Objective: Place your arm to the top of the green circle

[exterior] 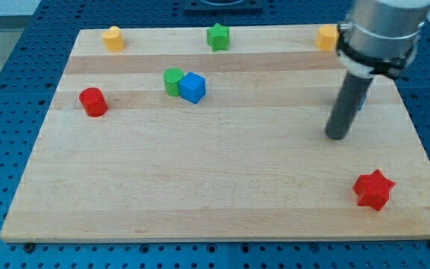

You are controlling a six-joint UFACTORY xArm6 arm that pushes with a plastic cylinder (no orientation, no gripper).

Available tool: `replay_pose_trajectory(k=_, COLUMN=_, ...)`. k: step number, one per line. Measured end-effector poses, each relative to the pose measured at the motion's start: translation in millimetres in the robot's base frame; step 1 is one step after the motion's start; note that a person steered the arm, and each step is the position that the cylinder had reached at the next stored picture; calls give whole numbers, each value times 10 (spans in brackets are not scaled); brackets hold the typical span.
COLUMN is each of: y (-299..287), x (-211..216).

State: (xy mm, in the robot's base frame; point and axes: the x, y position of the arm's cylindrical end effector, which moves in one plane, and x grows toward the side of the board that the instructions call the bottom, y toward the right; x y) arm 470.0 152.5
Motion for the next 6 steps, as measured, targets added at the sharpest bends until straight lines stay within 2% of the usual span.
replay_pose_trajectory(k=1, y=-509, x=-53)
replay_pose_trajectory(k=4, y=-1075, x=-1337)
replay_pose_trajectory(k=6, y=-1854, x=-1694)
